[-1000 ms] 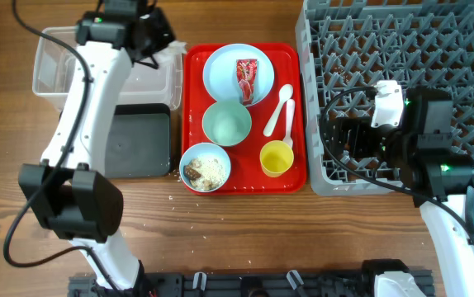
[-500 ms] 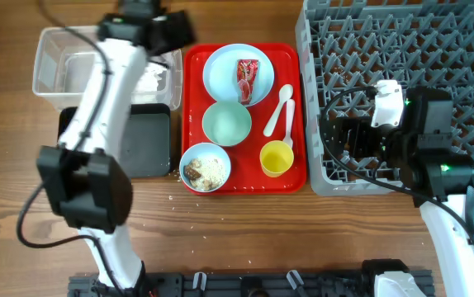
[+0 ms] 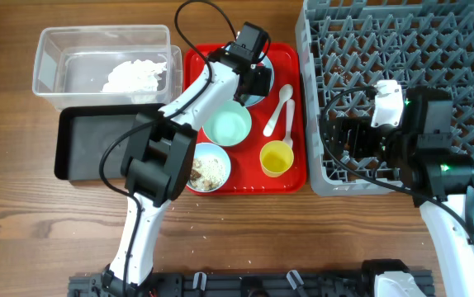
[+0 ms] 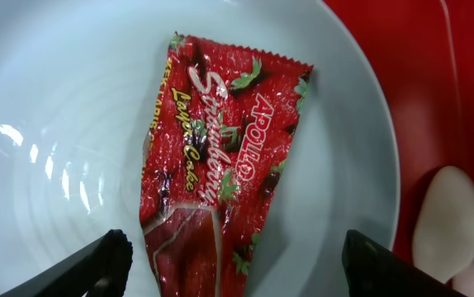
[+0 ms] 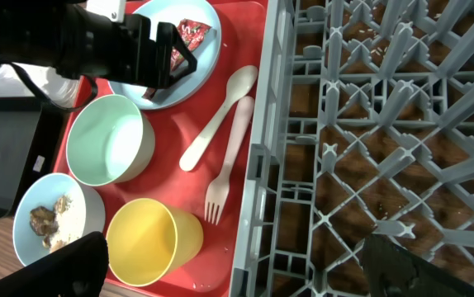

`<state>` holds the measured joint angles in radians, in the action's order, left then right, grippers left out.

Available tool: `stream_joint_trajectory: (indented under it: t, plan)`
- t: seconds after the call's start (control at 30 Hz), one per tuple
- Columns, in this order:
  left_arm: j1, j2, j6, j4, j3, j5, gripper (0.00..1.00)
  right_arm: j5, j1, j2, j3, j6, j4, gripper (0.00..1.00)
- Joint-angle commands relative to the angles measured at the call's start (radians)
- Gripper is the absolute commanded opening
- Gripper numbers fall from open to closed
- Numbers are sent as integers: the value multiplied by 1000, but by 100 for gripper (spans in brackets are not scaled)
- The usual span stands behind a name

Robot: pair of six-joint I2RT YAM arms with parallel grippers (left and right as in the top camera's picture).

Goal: Sort waste into correct bins and load items into the dishwasher rack
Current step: 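Grasp the red snack wrapper from the plate with the left gripper, then drop the red wrapper into the clear plastic bin, then grasp the blue bowl of rice scraps with the left gripper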

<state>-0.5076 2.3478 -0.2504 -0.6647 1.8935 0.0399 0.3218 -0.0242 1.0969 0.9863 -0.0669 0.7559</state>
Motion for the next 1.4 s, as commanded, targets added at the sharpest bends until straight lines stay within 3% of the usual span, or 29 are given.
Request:
stream_joint_trajectory:
  t: [0.0,0.07,0.13,0.17,0.4,0.53,0.67,0.73,0.77,0.8,0.83,1.0,1.07,1.2,1.27,1.37]
  plan:
    - [6,50,8,8,3,14,67,17,3,10,6,-15,7,99]
    - [6,64,8,7,3,14,47,17,3,10,6,-15,8,99]
    - [6,67,8,8,3,14,12,17,3,10,6,-15,8,99]
    - [6,64,8,7,3,14,4,17,3,10,6,-15,8,99]
    - [78,-180,-72,-48,3,30,4,17,3,10,6,-14,9,99]
    - [243,-367,-124,-148,3,71,4,17,3,10,6,-15,9,99]
    - [408,-320,-125,-195,-34,71,4,17,3,10,6,-15,8,100]
    - [455,-272,-125,-196,-63,70,13,17,3,10,6,-15,7,99]
    - [467,-256,-125,-206,-66,65,31,17,3,10,6,-15,8,100]
    - [475,-248,-124,-220,-66,46,86,17,3,10,6,-15,8,99]
    - [475,-249,-124,-219,-65,33,96,17,3,10,6,-15,8,100]
    - [449,-391,-93,-254,-41,-22,99,20,3,10,6,-15,8,99]
    - [424,-456,-90,-287,-41,-60,96,20,3,10,6,-14,7,100]
    - [292,-481,-96,-461,-42,-79,93,20,3,10,6,-45,5,100]
    - [222,-478,-102,-577,-44,-112,85,20,3,10,6,-45,5,100]
    - [108,-479,-193,-738,-54,-122,86,20,3,10,6,-45,2,100]
